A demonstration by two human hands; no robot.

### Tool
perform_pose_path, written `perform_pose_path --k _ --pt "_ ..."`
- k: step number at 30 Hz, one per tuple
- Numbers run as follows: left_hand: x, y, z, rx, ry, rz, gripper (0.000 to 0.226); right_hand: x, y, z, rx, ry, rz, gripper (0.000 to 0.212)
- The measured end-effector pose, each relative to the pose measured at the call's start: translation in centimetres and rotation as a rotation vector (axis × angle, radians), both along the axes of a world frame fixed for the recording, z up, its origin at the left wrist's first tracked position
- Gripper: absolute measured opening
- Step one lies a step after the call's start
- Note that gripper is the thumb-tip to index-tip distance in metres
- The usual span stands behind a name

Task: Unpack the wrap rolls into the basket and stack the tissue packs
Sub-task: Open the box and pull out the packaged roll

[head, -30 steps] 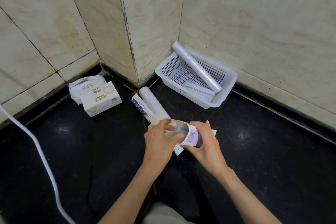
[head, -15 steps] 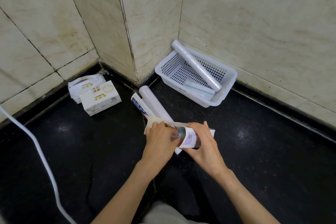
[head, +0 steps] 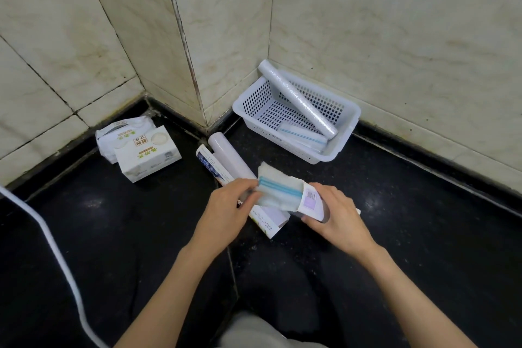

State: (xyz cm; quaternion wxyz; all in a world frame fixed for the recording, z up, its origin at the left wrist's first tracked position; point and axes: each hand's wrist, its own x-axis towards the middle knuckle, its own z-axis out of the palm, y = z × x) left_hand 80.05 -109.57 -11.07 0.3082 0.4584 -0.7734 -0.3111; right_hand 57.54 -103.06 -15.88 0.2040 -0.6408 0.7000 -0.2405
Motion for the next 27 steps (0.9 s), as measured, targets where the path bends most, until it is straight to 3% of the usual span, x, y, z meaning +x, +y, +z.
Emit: perform_pose_path --k 5,12,14,16,21,24,27 --pt "0.3 -1.1 -0.5 0.076 0.059 0.151 0.017 -3.8 -0.3 -2.7 0.312 0.264 -0.258 0.066" --pt "0.0 -0.9 -1.1 0.191 0.098 0.182 0.015 -5.3 0.2 -5.5 0.526 0.276 -0.324 0.083" --pt "0.1 -0.9 -1.2 0.207 0.083 0.182 0.014 -4.8 0.1 -5.1 0.505 0.243 -0.333 0.085" --pt "0.2 -0.9 -1.4 0.222 0.071 0.18 0.014 -4.1 -0.2 -3.9 0.381 0.225 -0.324 0.074" --pt "0.0 -0.8 -1.4 0.268 0.026 0.129 0.009 0.1 -0.6 1.0 -0.224 -0.017 -0.148 0.039" --pt "-0.3 -0.7 -1.2 0.291 0.054 0.091 0.007 3.0 -0.5 2.6 -0.142 -0.033 0.144 0.046" --pt "-0.1 -0.5 -1.0 0.317 0.09 0.078 0.013 4.0 -0.9 2.4 -0.015 -0.06 0.207 0.046"
